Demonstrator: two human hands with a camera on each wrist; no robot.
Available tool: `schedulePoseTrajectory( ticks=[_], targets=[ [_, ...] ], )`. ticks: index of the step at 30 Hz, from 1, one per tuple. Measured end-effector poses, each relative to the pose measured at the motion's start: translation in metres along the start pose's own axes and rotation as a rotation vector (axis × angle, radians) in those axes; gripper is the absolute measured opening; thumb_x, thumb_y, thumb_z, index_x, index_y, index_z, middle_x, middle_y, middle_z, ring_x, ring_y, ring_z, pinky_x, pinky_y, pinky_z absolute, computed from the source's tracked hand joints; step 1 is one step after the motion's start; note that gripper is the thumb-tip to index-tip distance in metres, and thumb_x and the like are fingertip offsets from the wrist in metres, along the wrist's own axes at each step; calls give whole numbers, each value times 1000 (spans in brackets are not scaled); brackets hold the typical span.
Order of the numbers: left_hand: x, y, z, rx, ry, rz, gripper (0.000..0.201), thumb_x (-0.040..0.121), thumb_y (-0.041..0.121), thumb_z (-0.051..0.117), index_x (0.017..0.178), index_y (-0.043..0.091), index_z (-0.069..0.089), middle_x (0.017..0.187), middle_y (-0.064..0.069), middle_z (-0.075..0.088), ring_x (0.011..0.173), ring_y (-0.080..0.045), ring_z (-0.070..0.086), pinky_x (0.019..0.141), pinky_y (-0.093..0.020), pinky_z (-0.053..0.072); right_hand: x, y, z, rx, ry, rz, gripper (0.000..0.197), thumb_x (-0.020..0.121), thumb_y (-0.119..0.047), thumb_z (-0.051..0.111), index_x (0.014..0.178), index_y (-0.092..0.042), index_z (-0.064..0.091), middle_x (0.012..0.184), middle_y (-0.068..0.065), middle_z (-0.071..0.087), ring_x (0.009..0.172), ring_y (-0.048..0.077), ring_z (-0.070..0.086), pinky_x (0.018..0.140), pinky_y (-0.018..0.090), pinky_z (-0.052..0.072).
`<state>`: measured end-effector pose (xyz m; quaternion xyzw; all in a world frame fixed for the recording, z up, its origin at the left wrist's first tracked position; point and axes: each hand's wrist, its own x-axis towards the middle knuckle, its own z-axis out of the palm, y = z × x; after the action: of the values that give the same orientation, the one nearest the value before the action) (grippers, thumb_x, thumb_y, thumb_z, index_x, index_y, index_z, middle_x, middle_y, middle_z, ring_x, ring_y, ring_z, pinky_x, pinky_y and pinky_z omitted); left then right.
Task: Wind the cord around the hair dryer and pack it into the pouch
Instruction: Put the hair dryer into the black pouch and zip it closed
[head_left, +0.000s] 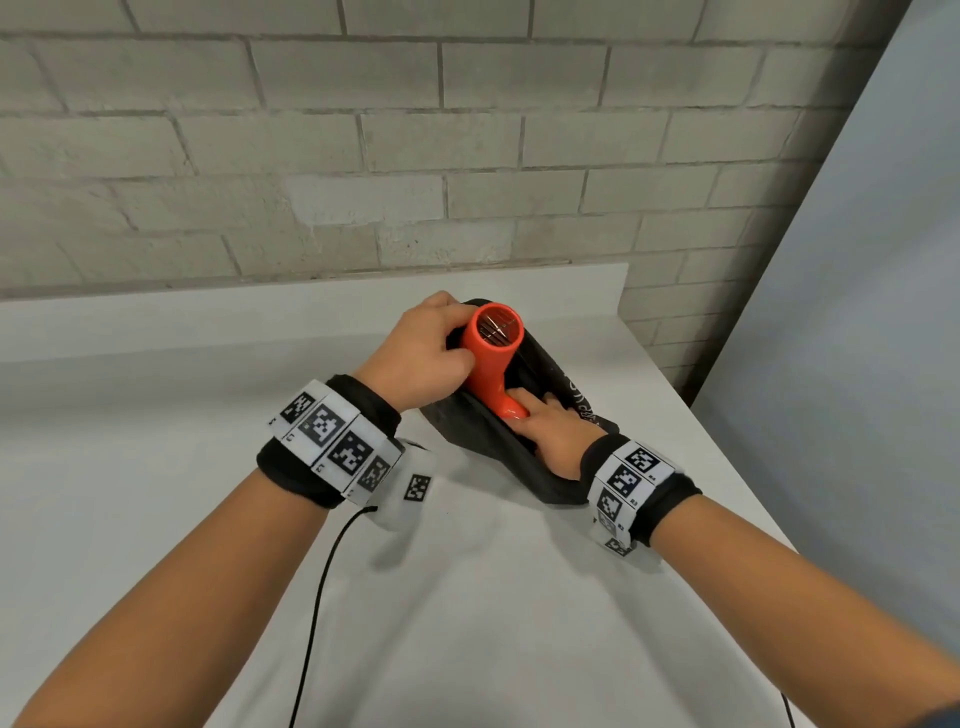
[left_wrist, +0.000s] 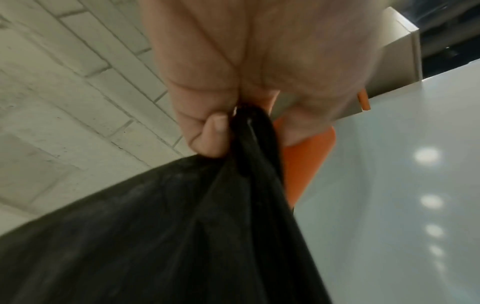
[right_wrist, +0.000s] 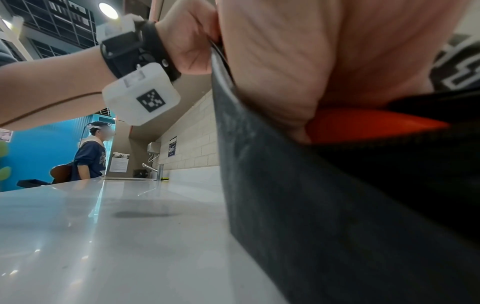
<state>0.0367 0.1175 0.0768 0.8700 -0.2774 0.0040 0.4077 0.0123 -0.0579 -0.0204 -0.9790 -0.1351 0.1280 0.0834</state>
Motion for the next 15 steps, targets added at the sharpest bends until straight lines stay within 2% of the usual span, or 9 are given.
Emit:
schedulePoseTrajectory(
  ticks=[2,4,5,7,8,9,11,13,15],
  targets=[
    [0,2,3,14,-37,5,32,67,25,66,98,23,58,86,7,41,81,-7,47,73,-10,35,0,4,1,9,-25,77,54,88,-37,41,136,-44,19,147,13,22,122,52,33,105,59,30],
    [2,-3,9,117,-2,29,46,60,32,79,100,23,56,87,9,42,81,-1,46,73,-13,37,-1,5,2,15,-58,110,60,84,-50,37,138,-44,13,146,16,23,122,52,34,105,59,30],
    [2,-4,12,142,44,44,47,57,30,80,97,21,56,86,9,44,78,-2,47,73,-15,38,-2,4,2,19,-58,80,60,82,-49,36,138,-43,14,147,13,22,121,50,35,104,59,31],
    [3,-7,14,138,130,69,43,55,24,80,89,17,57,82,9,45,74,-4,49,71,-16,39,-6,4,2,31,-29,-9,60,86,-28,44,140,-37,17,149,7,21,121,41,37,104,54,33],
    [3,-9,13,129,164,74,40,54,21,79,86,17,56,80,11,45,72,-3,48,69,-13,38,-8,7,1,86,16,-19,66,85,-18,50,140,-32,17,148,6,24,121,36,40,104,51,34],
    [3,-10,11,123,193,73,38,54,19,79,83,17,55,78,13,44,71,-3,48,66,-9,37,-10,13,0,146,58,-2,70,83,-16,56,140,-28,17,146,7,29,121,34,43,104,48,36],
    [2,-14,7,125,241,58,35,53,17,78,80,18,55,77,13,44,69,-2,48,63,-8,36,-16,27,-4,139,107,61,69,83,-28,61,139,-22,20,139,11,43,117,31,50,102,40,39],
    [2,-16,4,114,277,38,34,53,15,79,78,16,56,78,7,49,69,-8,49,63,-10,37,-20,42,-7,-37,133,115,60,86,-50,46,135,-17,32,128,12,54,113,29,52,97,35,39],
    [2,-19,4,82,312,19,35,52,14,79,76,17,55,80,2,53,71,-13,51,63,-12,38,-24,49,-10,-196,167,95,79,76,-69,16,129,-17,44,122,8,59,111,27,52,97,35,38]
  ],
)
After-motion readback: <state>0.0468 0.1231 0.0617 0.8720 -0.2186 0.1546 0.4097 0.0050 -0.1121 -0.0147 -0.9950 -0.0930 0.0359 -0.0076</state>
